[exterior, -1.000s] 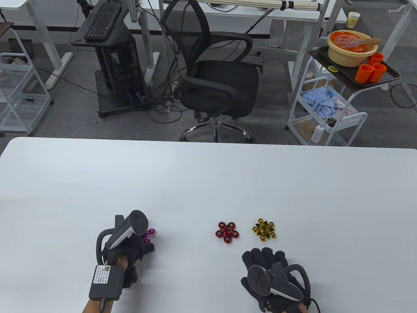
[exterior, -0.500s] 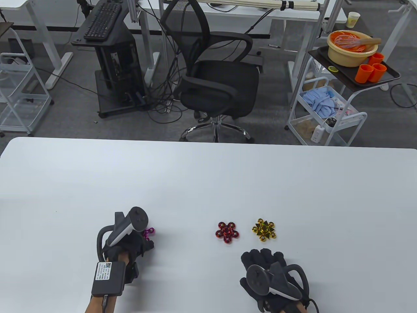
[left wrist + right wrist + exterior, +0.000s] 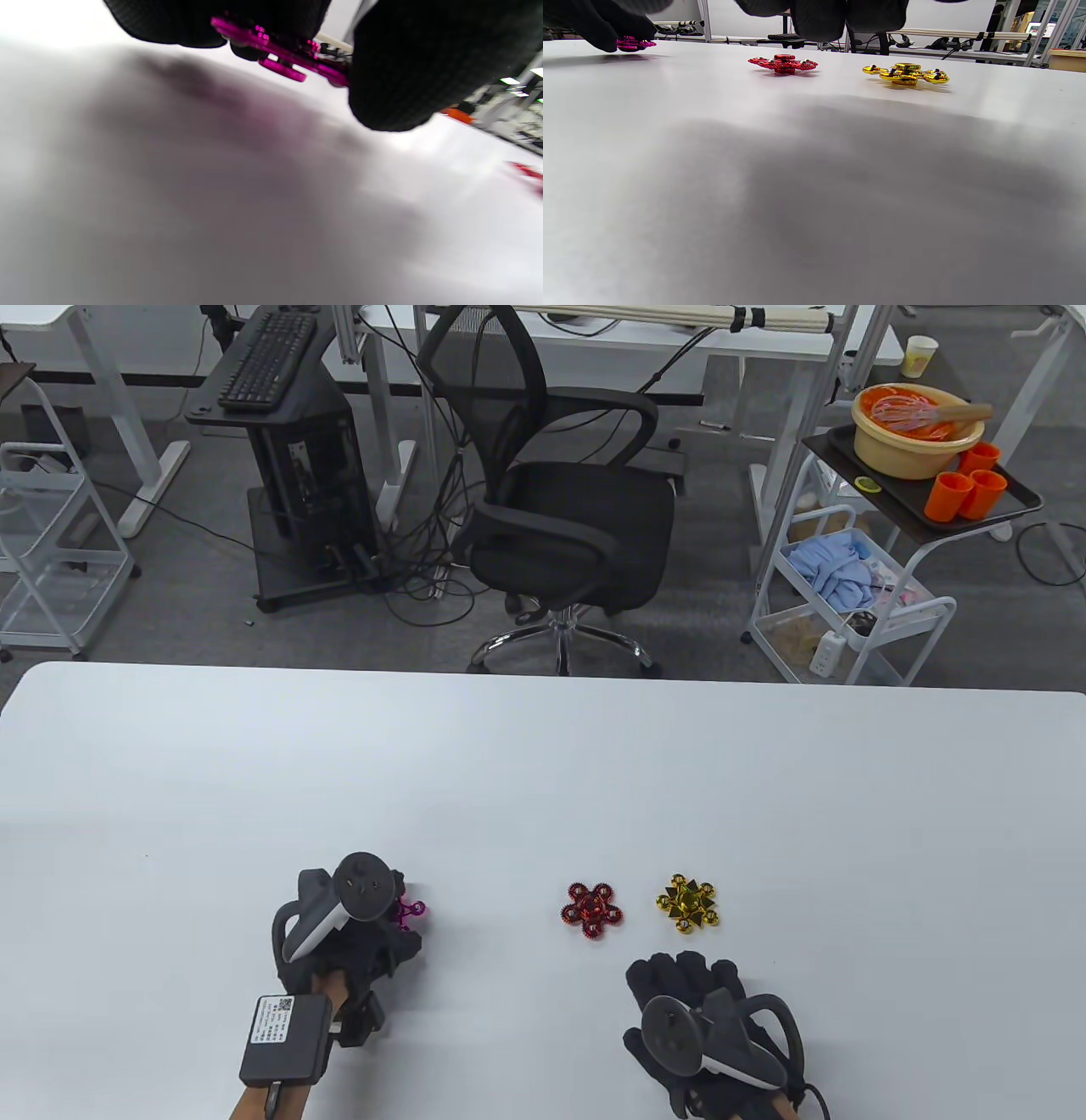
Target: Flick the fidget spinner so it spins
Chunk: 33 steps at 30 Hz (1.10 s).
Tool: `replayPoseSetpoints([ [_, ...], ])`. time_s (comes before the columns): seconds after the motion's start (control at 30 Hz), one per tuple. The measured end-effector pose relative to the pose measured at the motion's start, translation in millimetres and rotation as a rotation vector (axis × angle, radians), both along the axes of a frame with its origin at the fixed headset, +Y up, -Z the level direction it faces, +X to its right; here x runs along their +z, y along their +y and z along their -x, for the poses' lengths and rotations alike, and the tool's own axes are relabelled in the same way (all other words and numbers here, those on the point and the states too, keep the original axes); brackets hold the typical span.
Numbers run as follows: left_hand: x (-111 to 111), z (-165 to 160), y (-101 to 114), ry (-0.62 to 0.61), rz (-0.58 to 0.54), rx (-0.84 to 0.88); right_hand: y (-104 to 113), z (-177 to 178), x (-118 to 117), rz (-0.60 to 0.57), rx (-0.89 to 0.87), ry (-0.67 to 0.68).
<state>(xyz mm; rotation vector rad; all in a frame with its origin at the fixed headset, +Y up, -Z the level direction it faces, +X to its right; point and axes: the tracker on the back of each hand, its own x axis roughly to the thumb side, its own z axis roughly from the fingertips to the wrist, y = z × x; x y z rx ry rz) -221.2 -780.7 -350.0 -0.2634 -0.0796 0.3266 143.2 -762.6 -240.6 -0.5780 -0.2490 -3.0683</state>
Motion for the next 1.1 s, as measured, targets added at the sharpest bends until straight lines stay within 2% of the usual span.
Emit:
replayPoseSetpoints([
  [0.2, 29, -33, 15, -0.171, -0.071, -0.007, -1, 3, 2, 0.006, 0.004, 0.014],
  [0.33, 53, -49, 9, -0.255, -0.050, 0.020, -1, 4, 3, 0.004, 0.006, 0.025],
  [0.5, 69, -62, -1, -0.322, -0.038, -0.003, -2, 8, 5, 0.011, 0.003, 0.049],
  [0.87, 76, -74, -8, -0.368, -0.023, -0.056, -2, 14, 7, 0.008, 0.011, 0.078],
  [1.1, 75, -78, -10, -0.384, -0.006, -0.089, 5, 30, 6, -0.008, 0.002, 0.127],
])
